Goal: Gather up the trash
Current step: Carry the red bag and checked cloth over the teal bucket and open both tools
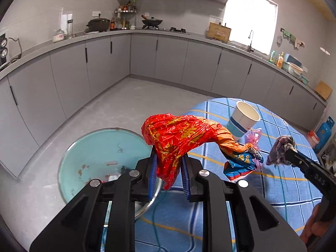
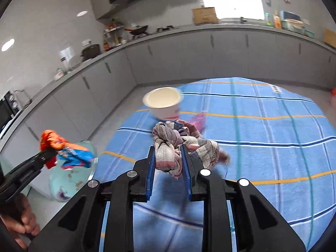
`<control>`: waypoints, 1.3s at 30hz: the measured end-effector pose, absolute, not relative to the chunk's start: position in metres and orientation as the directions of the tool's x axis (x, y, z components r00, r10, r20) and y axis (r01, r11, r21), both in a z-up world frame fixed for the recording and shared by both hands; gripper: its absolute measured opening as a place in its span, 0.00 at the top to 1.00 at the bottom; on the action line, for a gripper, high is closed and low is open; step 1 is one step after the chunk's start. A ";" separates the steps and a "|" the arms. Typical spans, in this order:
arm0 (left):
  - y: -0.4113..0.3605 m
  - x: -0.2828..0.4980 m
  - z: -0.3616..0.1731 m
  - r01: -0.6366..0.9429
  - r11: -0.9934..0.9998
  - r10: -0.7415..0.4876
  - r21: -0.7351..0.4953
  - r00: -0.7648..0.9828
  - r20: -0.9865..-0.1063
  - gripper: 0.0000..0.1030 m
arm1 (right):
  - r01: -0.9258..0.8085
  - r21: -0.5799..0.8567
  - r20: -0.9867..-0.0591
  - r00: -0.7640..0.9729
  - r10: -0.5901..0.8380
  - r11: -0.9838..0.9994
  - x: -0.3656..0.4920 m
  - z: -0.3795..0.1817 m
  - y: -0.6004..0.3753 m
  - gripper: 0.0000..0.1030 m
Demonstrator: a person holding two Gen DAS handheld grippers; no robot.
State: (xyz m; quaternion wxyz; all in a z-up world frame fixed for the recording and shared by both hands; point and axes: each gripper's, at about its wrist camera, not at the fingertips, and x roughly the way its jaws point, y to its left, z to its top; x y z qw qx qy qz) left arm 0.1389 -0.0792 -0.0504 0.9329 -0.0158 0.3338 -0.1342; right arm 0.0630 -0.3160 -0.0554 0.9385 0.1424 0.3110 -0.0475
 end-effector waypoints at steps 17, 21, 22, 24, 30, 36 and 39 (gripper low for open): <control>0.022 0.139 -0.056 0.022 0.996 -0.074 -0.089 0.766 -0.638 0.80 | -0.108 0.205 -0.582 0.786 0.210 0.973 0.097 -0.041 -0.175 0.76; 0.034 0.145 -0.063 -0.017 0.998 -0.023 -0.055 0.759 -0.650 0.80 | -0.141 0.204 -0.584 0.777 0.236 0.969 0.104 -0.043 -0.151 0.76; 0.038 0.145 -0.067 -0.023 0.998 -0.016 -0.051 0.756 -0.654 0.80 | -0.151 0.202 -0.585 0.774 0.242 0.968 0.107 -0.044 -0.145 0.76; 0.042 0.149 -0.072 -0.035 0.999 0.002 -0.036 0.750 -0.662 0.80 | -0.166 0.197 -0.589 0.768 0.252 0.966 0.112 -0.046 -0.136 0.76; 0.047 0.163 -0.088 -0.056 0.998 0.031 -0.014 0.724 -0.690 0.80 | -0.215 0.183 -0.613 0.737 0.283 0.959 0.130 -0.061 -0.104 0.76; 0.046 0.179 -0.110 -0.056 0.998 0.043 0.006 0.687 -0.725 0.80 | -0.216 0.212 -0.657 0.690 0.302 0.953 0.152 -0.085 -0.092 0.76; 0.043 0.187 -0.122 -0.046 0.999 0.038 0.010 0.665 -0.746 0.80 | -0.217 0.226 -0.674 0.669 0.313 0.950 0.159 -0.095 -0.090 0.76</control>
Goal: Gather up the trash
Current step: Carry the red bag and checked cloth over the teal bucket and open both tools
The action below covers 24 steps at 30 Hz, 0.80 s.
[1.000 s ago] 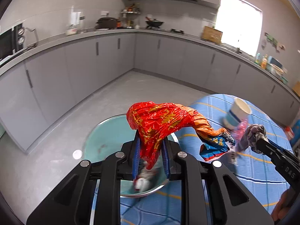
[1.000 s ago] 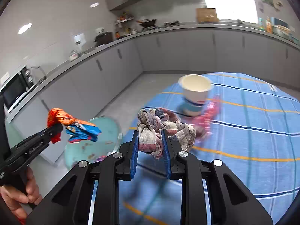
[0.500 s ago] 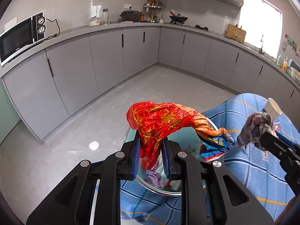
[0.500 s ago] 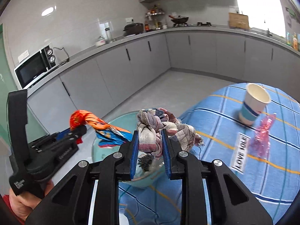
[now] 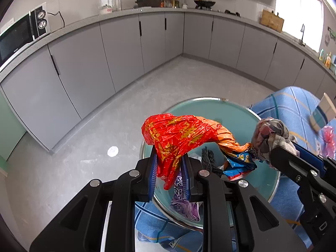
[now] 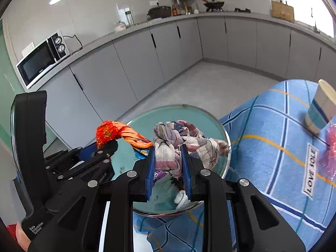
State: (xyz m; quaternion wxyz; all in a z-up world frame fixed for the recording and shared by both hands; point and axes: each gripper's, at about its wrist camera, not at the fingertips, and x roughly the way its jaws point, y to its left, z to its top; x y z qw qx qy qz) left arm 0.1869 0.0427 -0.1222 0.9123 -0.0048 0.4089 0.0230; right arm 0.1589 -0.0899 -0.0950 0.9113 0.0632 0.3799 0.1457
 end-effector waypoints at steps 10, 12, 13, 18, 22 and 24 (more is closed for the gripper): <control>0.039 0.197 -0.141 -0.044 0.998 0.055 0.035 0.627 -0.777 0.74 | -0.217 0.276 -0.685 0.640 0.350 0.936 0.166 -0.110 -0.094 0.61; 0.040 0.197 -0.140 -0.047 0.998 0.054 0.031 0.627 -0.777 0.70 | -0.209 0.282 -0.677 0.648 0.349 0.936 0.164 -0.107 -0.100 0.60; 0.040 0.197 -0.140 -0.050 0.998 0.057 0.033 0.628 -0.776 0.67 | -0.207 0.286 -0.672 0.653 0.350 0.936 0.163 -0.105 -0.102 0.60; 0.036 0.191 -0.133 -0.055 0.998 0.068 0.043 0.640 -0.765 0.49 | -0.176 0.301 -0.653 0.678 0.337 0.937 0.158 -0.099 -0.115 0.59; 0.035 0.183 -0.122 -0.081 0.995 0.094 0.054 0.665 -0.741 0.33 | -0.144 0.309 -0.632 0.708 0.316 0.940 0.149 -0.091 -0.131 0.59; 0.031 0.178 -0.114 -0.096 0.993 0.111 0.061 0.681 -0.724 0.25 | -0.128 0.308 -0.621 0.723 0.301 0.943 0.145 -0.087 -0.137 0.59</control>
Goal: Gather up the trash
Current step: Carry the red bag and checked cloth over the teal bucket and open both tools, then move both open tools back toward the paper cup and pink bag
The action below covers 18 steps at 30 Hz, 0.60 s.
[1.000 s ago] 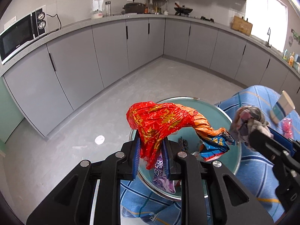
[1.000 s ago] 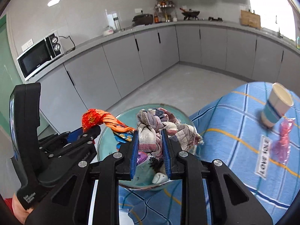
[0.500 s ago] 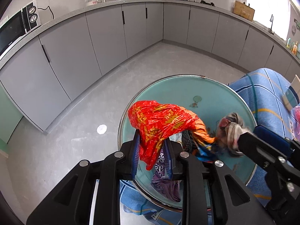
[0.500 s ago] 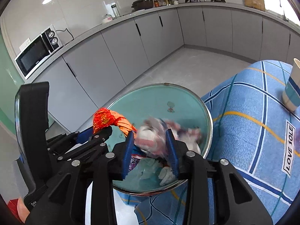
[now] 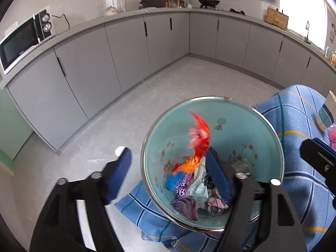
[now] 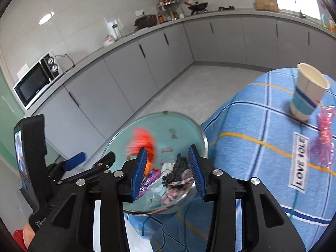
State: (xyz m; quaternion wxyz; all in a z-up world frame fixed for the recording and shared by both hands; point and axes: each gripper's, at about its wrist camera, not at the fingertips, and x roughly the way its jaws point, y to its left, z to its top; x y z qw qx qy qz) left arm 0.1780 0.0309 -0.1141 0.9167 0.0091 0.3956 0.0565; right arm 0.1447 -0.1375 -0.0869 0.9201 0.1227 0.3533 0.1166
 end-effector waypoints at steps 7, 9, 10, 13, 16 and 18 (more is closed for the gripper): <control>0.014 0.169 -0.094 -0.072 0.996 0.086 0.049 0.715 -0.694 0.16 | -0.060 0.308 -0.601 0.761 0.244 0.949 0.131 -0.080 -0.166 0.56; 0.005 0.165 -0.087 -0.054 0.997 0.075 0.052 0.727 -0.683 0.15 | -0.040 0.312 -0.596 0.770 0.228 0.949 0.127 -0.078 -0.175 0.54; 0.001 0.165 -0.085 -0.048 0.997 0.071 0.053 0.729 -0.680 0.15 | -0.031 0.314 -0.594 0.773 0.222 0.949 0.125 -0.078 -0.179 0.54; -0.012 0.161 -0.078 -0.025 0.998 0.054 0.052 0.737 -0.674 0.15 | -0.008 0.321 -0.587 0.783 0.206 0.947 0.118 -0.076 -0.193 0.54; -0.024 0.155 -0.076 0.000 0.999 0.033 0.049 0.739 -0.673 0.15 | 0.015 0.327 -0.580 0.792 0.188 0.945 0.110 -0.074 -0.207 0.54; -0.036 0.151 -0.074 0.026 0.998 0.017 0.054 0.741 -0.671 0.15 | 0.034 0.331 -0.576 0.799 0.173 0.943 0.104 -0.072 -0.218 0.54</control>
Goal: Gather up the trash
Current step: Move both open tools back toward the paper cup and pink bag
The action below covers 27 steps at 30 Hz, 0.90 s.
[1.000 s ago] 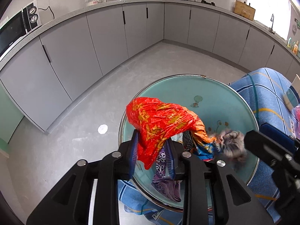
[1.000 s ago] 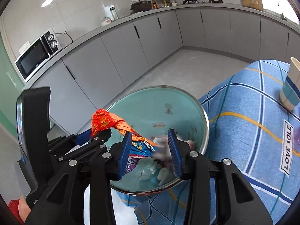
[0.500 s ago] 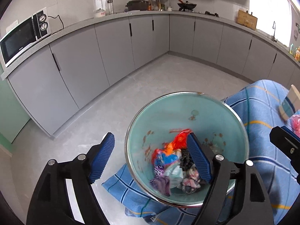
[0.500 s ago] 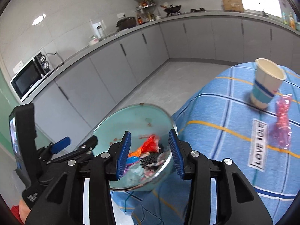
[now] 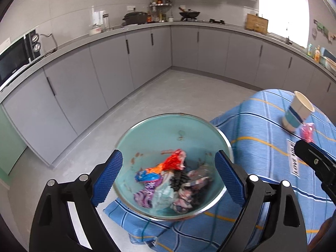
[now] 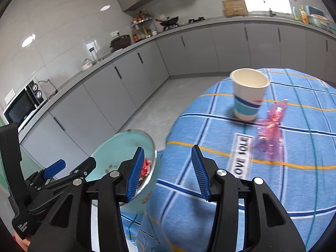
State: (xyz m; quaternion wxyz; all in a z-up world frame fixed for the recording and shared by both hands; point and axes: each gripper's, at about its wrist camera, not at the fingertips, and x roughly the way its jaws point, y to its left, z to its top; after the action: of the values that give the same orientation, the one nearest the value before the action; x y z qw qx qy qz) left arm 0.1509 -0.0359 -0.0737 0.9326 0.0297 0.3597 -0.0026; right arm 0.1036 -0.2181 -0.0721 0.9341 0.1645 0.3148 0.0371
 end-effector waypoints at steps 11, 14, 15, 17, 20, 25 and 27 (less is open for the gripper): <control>-0.087 0.131 -0.073 0.130 0.990 -0.061 0.052 0.734 -0.676 0.15 | 0.135 0.337 -0.572 0.815 0.089 0.932 0.073 -0.071 -0.272 0.54; -0.100 0.126 -0.077 0.159 0.986 -0.079 0.056 0.728 -0.681 0.15 | 0.176 0.339 -0.577 0.815 0.056 0.924 0.064 -0.073 -0.290 0.54; -0.105 0.124 -0.078 0.170 0.984 -0.084 0.059 0.726 -0.683 0.15 | 0.187 0.340 -0.578 0.815 0.048 0.921 0.062 -0.074 -0.295 0.54; -0.115 0.121 -0.081 0.192 0.979 -0.098 0.061 0.719 -0.688 0.15 | 0.212 0.344 -0.581 0.813 0.030 0.915 0.056 -0.075 -0.306 0.54; -0.126 0.119 -0.083 0.217 0.974 -0.115 0.061 0.711 -0.694 0.15 | 0.241 0.348 -0.583 0.812 0.008 0.906 0.050 -0.077 -0.320 0.54; -0.143 0.116 -0.086 0.250 0.966 -0.139 0.058 0.698 -0.703 0.15 | 0.274 0.350 -0.587 0.810 -0.018 0.896 0.043 -0.079 -0.338 0.54; -0.149 0.116 -0.088 0.257 0.964 -0.140 0.063 0.696 -0.704 0.15 | 0.286 0.351 -0.590 0.807 -0.027 0.892 0.040 -0.081 -0.344 0.54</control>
State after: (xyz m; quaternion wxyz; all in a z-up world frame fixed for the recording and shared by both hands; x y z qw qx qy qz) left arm 0.1156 -0.1485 -0.0875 0.9176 0.0783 0.3743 -0.1081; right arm 0.0397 -0.3435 -0.0812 0.9255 0.2170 0.2986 -0.0846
